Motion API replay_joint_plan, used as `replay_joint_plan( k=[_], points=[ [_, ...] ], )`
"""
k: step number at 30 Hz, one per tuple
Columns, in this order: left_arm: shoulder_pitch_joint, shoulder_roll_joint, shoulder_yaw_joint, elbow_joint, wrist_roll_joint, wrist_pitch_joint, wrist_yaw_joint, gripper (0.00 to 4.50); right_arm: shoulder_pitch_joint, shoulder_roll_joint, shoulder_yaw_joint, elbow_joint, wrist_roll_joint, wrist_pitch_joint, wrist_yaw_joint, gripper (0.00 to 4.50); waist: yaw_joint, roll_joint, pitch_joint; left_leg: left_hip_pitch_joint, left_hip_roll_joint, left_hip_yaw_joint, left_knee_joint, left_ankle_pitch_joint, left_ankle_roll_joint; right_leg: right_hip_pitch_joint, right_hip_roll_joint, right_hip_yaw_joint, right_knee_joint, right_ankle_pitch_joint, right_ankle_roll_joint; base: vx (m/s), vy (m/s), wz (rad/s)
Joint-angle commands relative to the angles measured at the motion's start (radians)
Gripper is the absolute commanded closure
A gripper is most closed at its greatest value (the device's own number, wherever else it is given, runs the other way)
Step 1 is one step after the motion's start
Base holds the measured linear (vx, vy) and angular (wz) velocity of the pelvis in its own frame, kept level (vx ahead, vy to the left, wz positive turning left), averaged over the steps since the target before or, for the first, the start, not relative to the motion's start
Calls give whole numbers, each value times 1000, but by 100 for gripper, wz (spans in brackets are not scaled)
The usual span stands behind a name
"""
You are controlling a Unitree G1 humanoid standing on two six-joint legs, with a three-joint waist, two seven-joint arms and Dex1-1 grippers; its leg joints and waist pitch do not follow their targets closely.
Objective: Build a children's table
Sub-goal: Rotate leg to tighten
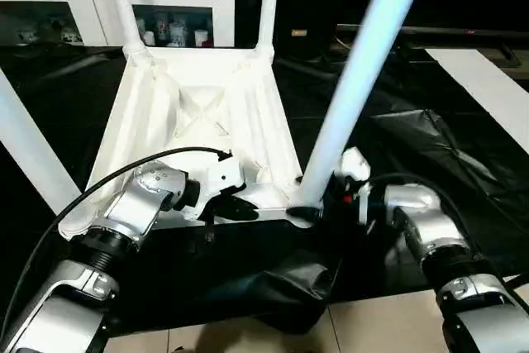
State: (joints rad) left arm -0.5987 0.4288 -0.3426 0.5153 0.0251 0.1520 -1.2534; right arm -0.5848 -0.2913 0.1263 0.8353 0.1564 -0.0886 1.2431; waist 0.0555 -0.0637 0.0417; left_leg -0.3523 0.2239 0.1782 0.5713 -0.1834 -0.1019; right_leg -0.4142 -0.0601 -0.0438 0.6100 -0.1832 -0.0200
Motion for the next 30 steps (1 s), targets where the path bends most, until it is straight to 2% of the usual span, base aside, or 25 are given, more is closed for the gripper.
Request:
replay_joint_plan(
  k=[1, 3, 7, 8, 13, 16, 17, 18, 19, 21, 22, 23, 24, 26, 27, 30],
  points=[
    [21, -11, -31, -6, 3, 12, -20, 450, 5, -9, 5, -23, -11, 12, 22, 97, -3, 1, -56, 3, 10, 10, -55, -157, 57, 55, -59, 37, -63, -144, -227, 0, 0, 0],
    [23, -9, -28, -12, 1, 19, -14, 450, 5, -12, 8, -21, -18, 14, 20, 128, -2, 0, -56, 2, 10, 10, -54, -152, 60, 56, -59, 37, -62, -130, -231, 0, 0, 0],
    [26, -7, -25, -18, -2, 22, -12, 450, -4, -9, -2, -10, -8, 20, 5, 136, -2, 0, -56, 2, 9, 11, -54, -155, 59, 57, -59, 37, -63, -141, -229, 0, 0, 0],
    [27, -8, -25, -15, -1, 21, -13, 450, -4, -9, -4, -9, -3, 26, 0, 170, -2, 0, -56, 2, 9, 11, -54, -155, 58, 57, -58, 37, -63, -144, -227, 0, 0, 0],
    [22, -23, -13, 2, 8, 48, 31, 450, 1, -2, -18, 6, -4, 42, -42, 186, -3, -1, -56, 2, 8, 11, -53, -146, 57, 57, -58, 37, -62, -137, -226, 0, 0, 0],
    [-13, -74, 22, 68, 42, 80, 197, 450, -20, 33, -57, 90, -36, 19, -267, 189, -8, -1, -48, 6, 6, 10, -57, -196, 33, 49, -58, 36, -76, -247, -203, 0, 0, 0],
    [-39, -108, 43, 115, 59, 97, 301, 450, -28, 66, -97, 128, -21, 35, -390, 189, -11, -3, -43, 6, 4, 9, -59, -232, 13, 46, -60, 36, -86, -341, -178, 0, 0, 0],
    [-47, -119, 50, 129, 62, 104, 331, 450, -30, 76, -109, 138, -15, 41, -423, 189, -13, -1, -45, 14, 5, 4, -59, -263, -4, 43, -63, 35, -92, -421, -153, 0, 0, 0],
    [-60, -139, 64, 149, 60, 122, 376, 450, -34, 91, -123, 153, -13, 44, -491, 189, -15, -2, -49, 8, 4, 2, -59, -247, -8, 48, -64, 35, -90, -411, -144, 0, 0, 0],
    [-72, -160, 79, 168, 58, 137, 422, 450, -38, 105, -137, 168, -12, 45, -562, 189, -18, -2, -49, 6, 3, 2, -59, -255, 1, 45, -61, 34, -91, -392, -143, 0, 0, 0],
    [-90, -188, 96, 194, 57, 148, 486, 450, -45, 126, -158, 189, -10, 48, -671, 189, -18, -2, -50, 5, 3, 1, -59, -249, 2, 47, -61, 35, -90, -383, -143, 0, 0, 0],
    [-108, -218, 109, 223, 55, 156, 544, 450, -55, 151, -181, 215, -7, 52, -800, 189, -22, 4, -50, 7, 2, 4, -59, -243, -5, 41, -58, 37, -89, -362, -149, 0, 0, 0],
    [-116, -233, 113, 235, 54, 157, 567, 450, -59, 165, -192, 226, 0, 57, -846, 189, -22, 2, -53, 7, 1, 1, -58, -239, -9, 46, -59, 34, -86, -350, -150, 0, 0, 0],
    [-120, -240, 115, 241, 53, 157, 577, 450, -62, 173, -197, 233, 5, 61, -866, 190, -21, 2, -55, 5, 0, 4, -56, -226, -2, 47, -58, 36, -83, -309, -157, 0, 0, 0],
    [-122, -246, 107, 244, 57, 151, 573, 450, -65, 186, -196, 234, 3, 57, -880, 190, -21, 5, -56, 2, 0, 5, -55, -219, 14, 50, -56, 36, -81, -257, -169, 0, 0, 0],
    [-127, -257, 84, 259, 76, 116, 549, 450, -77, 221, -180, 236, -26, 16, -845, 190, -20, 4, -57, -1, -1, 6, -54, -198, 33, 53, -58, 36, -80, -228, -175, 0, 0, 0]
  ],
)
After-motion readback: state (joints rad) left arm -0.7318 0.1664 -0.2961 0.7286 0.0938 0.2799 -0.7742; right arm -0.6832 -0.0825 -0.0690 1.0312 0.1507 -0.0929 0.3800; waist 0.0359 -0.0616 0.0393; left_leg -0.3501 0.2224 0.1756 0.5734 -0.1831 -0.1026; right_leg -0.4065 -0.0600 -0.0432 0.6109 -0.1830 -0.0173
